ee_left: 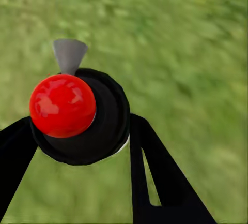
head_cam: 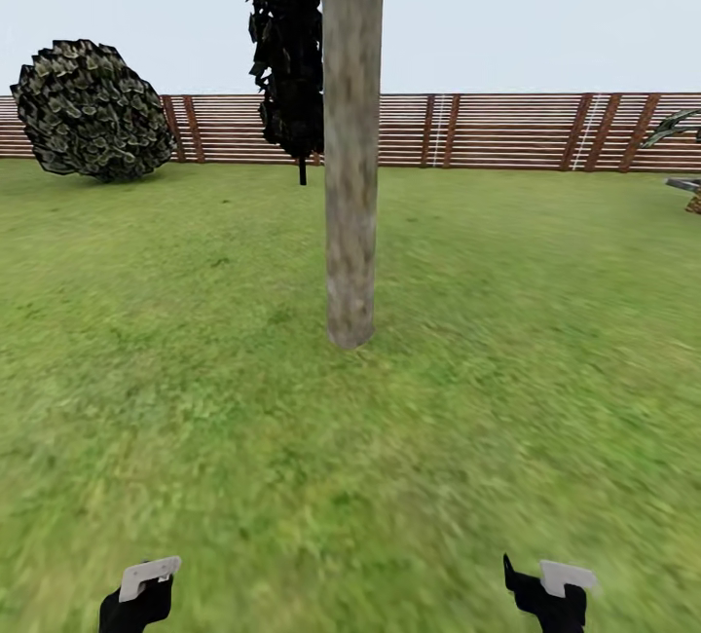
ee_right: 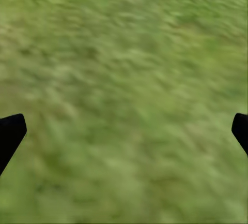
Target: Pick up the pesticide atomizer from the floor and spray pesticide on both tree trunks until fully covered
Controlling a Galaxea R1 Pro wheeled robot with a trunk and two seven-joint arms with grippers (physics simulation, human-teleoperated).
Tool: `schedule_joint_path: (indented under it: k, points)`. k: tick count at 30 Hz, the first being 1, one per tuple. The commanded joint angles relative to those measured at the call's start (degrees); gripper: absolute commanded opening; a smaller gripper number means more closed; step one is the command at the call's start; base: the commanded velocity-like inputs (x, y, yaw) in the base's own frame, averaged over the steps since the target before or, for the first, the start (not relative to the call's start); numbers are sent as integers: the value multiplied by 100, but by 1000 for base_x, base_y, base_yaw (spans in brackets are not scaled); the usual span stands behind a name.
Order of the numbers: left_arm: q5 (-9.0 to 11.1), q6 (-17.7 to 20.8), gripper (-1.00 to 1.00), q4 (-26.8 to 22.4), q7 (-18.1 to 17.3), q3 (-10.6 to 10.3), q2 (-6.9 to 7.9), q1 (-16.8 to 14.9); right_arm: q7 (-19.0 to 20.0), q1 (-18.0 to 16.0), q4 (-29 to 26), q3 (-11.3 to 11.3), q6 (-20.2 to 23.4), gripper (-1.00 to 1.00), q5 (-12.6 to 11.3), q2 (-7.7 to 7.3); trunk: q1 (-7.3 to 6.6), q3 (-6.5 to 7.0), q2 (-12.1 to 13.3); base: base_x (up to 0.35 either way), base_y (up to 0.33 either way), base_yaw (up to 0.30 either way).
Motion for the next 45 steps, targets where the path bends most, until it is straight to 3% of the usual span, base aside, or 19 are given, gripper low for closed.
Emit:
schedule_joint_path:
  k: [1,38,45]
  points:
    - [31,-13,-100,5,-35,21,-2,-4,-14,-4,5,1,-18,100,3,0,2,-5,-2,338,0,0]
    - [36,-17,-100,2,-45,28,14,-4,-23,-5,5,1,-18,100,-7,0,2,-5,-2,338,-15,-1]
    - [76,-17,-100,0,-92,60,58,-4,-40,-4,6,1,-18,100,-11,0,2,-5,-2,334,-94,-192]
